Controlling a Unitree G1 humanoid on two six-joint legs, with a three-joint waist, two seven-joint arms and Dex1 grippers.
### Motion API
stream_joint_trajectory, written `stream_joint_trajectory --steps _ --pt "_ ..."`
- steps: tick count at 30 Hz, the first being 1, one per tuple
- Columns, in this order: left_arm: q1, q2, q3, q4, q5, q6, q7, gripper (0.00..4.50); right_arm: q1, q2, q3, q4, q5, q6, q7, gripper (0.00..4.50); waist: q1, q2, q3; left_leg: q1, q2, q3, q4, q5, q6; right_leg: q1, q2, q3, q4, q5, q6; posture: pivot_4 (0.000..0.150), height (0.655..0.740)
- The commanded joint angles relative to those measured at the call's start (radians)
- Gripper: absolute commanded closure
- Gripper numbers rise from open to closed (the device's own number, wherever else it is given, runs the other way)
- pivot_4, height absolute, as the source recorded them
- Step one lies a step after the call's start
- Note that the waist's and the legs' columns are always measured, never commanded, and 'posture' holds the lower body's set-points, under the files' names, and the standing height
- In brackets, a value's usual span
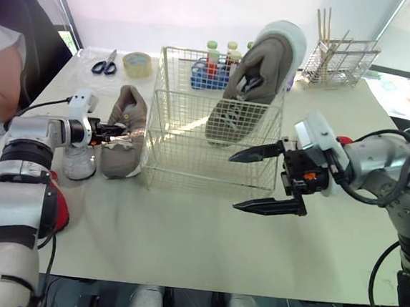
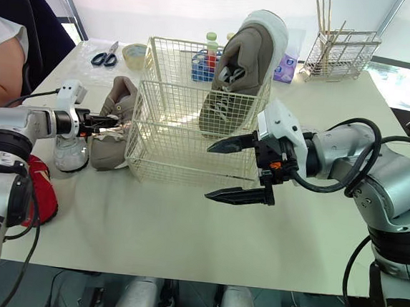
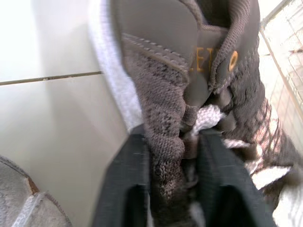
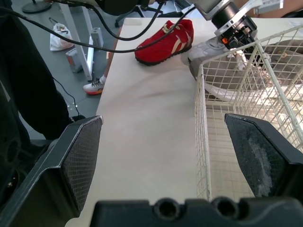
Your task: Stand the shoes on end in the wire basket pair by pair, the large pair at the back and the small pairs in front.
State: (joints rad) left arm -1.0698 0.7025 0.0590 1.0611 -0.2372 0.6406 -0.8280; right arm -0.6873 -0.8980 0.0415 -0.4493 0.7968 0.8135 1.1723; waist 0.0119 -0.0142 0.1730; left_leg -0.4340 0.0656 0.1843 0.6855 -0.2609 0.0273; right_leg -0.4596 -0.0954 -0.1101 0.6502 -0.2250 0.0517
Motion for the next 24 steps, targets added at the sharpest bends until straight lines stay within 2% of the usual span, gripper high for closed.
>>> stream_joint_trajectory --steps 1,2,5,7,9,11,14,18,24 --pt "-0.053 0.011 0.115 -0.028 -0.047 -0.044 0.096 4.13 -0.006 -0.014 -0.049 -0.002 -0.01 -0.029 -0.005 0.0 -0.001 0.0 0.0 0.0 0.0 0.0 0.0 0.0 0.0 0.0 0.0 0.0 0.0 0.0 0.0 0.15 0.7352" --pt "-0.065 0.018 0.149 -0.044 -0.059 -0.057 0.134 4.13 -0.009 -0.017 -0.06 0.007 -0.007 -0.028 -0.008 0.0 -0.003 -0.001 0.001 0.0 0.0 0.0 0.0 0.0 0.0 0.0 0.0 0.0 0.0 0.0 0.0 0.15 0.7352" --pt "-0.073 0.034 0.284 -0.196 -0.093 -0.268 0.285 4.13 -0.039 -0.034 -0.136 0.056 0.036 0.007 -0.032 0.0 -0.006 -0.008 0.005 -0.001 0.001 0.0 0.0 0.0 0.0 -0.001 0.0 0.0 0.0 0.0 0.0 0.15 0.7352" --pt "-0.095 0.041 0.316 -0.28 -0.093 -0.288 0.351 4.13 -0.059 -0.045 -0.186 0.09 0.06 0.026 -0.05 0.0 -0.009 -0.012 0.006 -0.003 0.001 -0.001 0.0 0.001 -0.001 -0.002 0.0 -0.001 0.0 0.001 0.001 0.15 0.7352" --pt "-0.147 0.042 0.324 -0.381 -0.108 -0.318 0.352 4.13 -0.092 -0.059 -0.248 0.137 0.092 0.046 -0.067 0.0 -0.008 -0.013 0.006 -0.003 0.001 -0.001 0.0 0.001 -0.001 -0.003 0.0 -0.001 0.0 0.002 0.002 0.15 0.7352" --pt "-0.239 -0.013 0.34 -0.519 -0.163 -0.389 0.356 4.13 -0.126 -0.082 -0.296 0.175 0.117 0.067 -0.075 0.0 -0.003 -0.014 0.006 -0.003 0.0 0.001 0.0 0.0 -0.001 -0.002 0.0 -0.001 -0.002 0.002 0.003 0.15 0.7352" --pt "-0.301 -0.12 0.277 -0.621 -0.148 -0.502 0.34 4.13 -0.13 -0.143 -0.283 0.194 0.072 0.06 -0.059 0.0 0.02 -0.016 0.006 -0.01 0.0 -0.002 0.005 0.0 0.0 -0.003 0.0 -0.005 -0.002 0.003 0.005 0.15 0.7352" --pt "-0.336 -0.248 0.212 -0.591 -0.105 -0.658 0.313 4.13 -0.135 -0.18 -0.291 0.215 0.059 0.052 -0.06 0.0 0.024 -0.011 0.003 -0.008 -0.002 0.001 0.009 -0.003 0.006 0.002 -0.002 -0.004 -0.004 0.004 0.008 0.15 0.7352" --pt "-0.371 -0.39 0.116 -0.355 0.003 -0.946 0.303 4.13 -0.068 -0.198 -0.357 0.153 0.097 0.095 -0.115 0.0 0.01 -0.011 0.003 -0.007 -0.002 0.001 0.013 -0.003 0.006 0.002 -0.001 -0.003 -0.002 0.005 0.009 0.15 0.7352"
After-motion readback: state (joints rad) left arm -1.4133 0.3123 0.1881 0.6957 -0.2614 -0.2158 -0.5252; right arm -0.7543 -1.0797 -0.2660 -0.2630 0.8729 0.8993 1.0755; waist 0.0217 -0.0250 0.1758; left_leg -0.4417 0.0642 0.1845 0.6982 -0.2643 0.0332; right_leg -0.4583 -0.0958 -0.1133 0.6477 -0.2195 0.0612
